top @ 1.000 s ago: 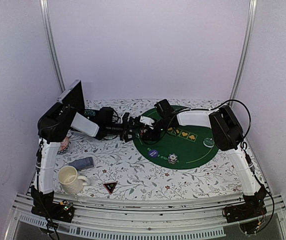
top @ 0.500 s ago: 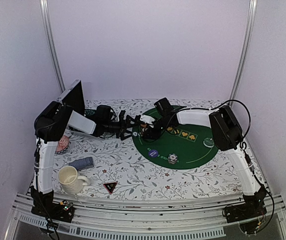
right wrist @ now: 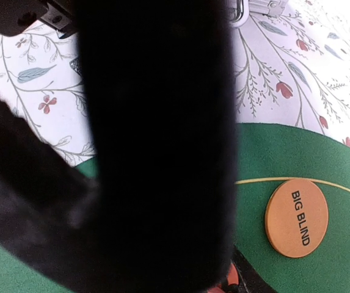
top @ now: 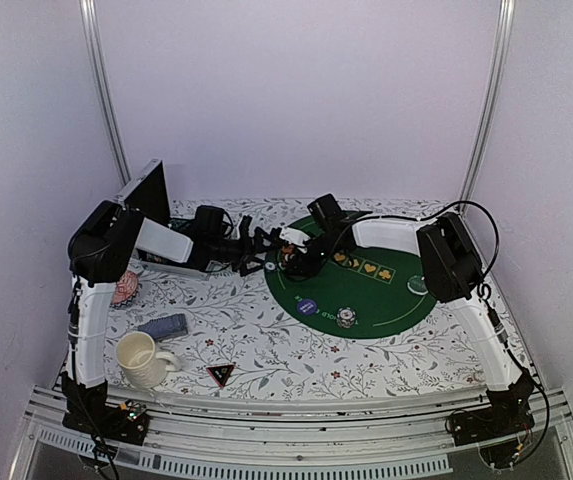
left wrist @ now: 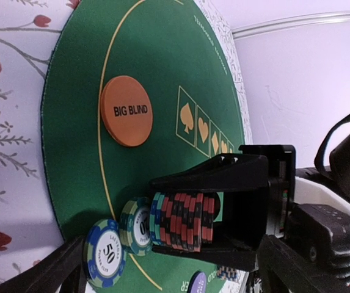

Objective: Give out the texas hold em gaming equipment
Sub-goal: Place the poker chips pile in the big blind area.

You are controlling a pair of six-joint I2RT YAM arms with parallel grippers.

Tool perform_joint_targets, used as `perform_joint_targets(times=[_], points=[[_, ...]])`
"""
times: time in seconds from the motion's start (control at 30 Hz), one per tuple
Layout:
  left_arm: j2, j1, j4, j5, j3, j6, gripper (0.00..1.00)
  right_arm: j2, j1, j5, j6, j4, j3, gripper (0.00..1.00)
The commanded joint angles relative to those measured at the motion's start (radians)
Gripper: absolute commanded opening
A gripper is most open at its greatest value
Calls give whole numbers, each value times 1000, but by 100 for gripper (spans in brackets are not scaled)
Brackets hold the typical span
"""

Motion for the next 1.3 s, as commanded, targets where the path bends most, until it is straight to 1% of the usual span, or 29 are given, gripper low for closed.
perform_joint_targets(times=[0.0,0.17,0.3,0.37,0.5,0.53,0.57,0.63,1.07,1.27], points=[[-34,20,-141,-115,17,91,98,47,7,69,-20,-16,28,2],[-63,19,-212,-179,24,150,98,47,11,77,-27,-19,30,3],[-92,20,-230,-216,13,173,98,50,14,77,-29,-25,30,4],[-106,20,-235,-222,10,179,98,52,15,76,-30,-29,30,6],[-120,20,-246,-229,18,192,98,50,14,82,-26,-30,30,18],[-118,20,-250,-229,22,194,98,49,15,81,-26,-30,30,24],[-115,19,-251,-224,27,194,98,49,16,77,-26,-30,31,28],[-105,18,-252,-214,30,192,98,46,17,70,-25,-28,31,33],[-94,17,-252,-200,28,194,98,40,24,62,-38,-33,34,51],[-92,16,-252,-195,28,196,98,38,27,53,-40,-35,34,52]])
